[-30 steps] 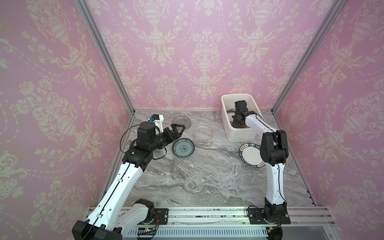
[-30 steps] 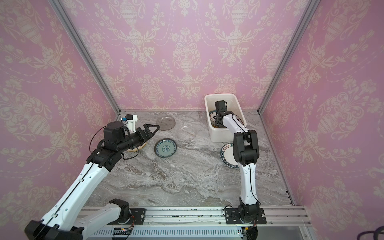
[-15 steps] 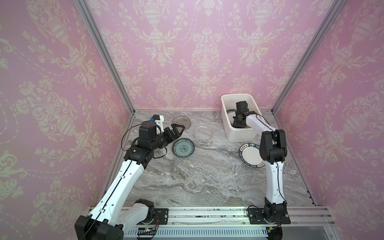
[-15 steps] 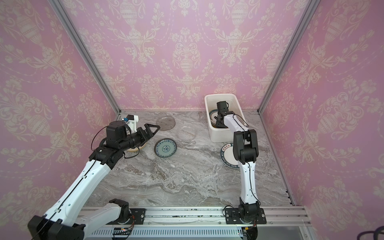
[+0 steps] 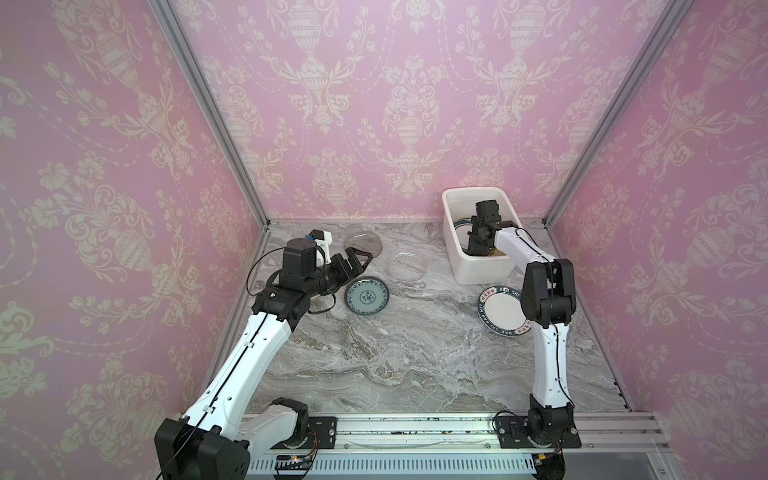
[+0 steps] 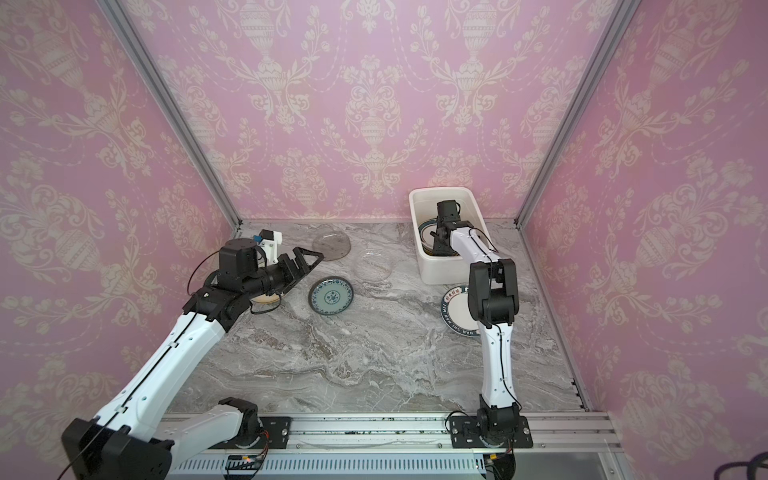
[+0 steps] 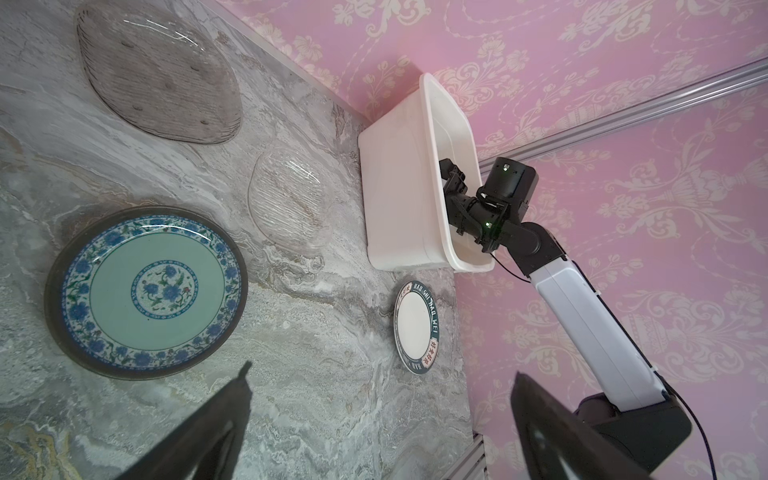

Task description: Place the plates into the plastic bin on the countertop

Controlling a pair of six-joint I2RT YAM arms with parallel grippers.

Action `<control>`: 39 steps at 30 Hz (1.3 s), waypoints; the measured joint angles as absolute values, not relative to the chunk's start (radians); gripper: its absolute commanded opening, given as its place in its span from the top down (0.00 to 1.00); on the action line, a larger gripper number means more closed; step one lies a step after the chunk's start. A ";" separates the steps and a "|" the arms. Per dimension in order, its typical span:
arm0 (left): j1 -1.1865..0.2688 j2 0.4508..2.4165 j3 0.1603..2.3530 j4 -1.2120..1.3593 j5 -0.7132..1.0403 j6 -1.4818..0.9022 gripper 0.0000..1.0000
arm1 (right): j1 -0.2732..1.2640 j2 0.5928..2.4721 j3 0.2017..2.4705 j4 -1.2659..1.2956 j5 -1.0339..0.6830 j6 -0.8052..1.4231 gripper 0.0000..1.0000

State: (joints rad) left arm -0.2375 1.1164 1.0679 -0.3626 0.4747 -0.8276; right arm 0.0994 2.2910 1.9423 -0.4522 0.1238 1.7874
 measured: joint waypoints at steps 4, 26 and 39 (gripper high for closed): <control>-0.237 1.116 1.111 -0.387 0.485 -0.819 0.01 | 0.096 2.267 1.938 -0.496 0.107 1.766 0.00; -0.237 1.026 1.182 -0.504 0.488 -0.793 0.01 | 0.058 2.119 1.869 -0.521 0.048 1.648 0.00; -0.237 1.138 1.181 -0.472 0.491 -0.794 0.01 | 0.061 2.217 2.049 -0.501 -0.020 1.472 0.04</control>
State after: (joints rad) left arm -0.2375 1.1381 1.1812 -0.4725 0.4908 -0.7937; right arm 0.0608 2.2166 2.0495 -0.5014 -0.0200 1.4715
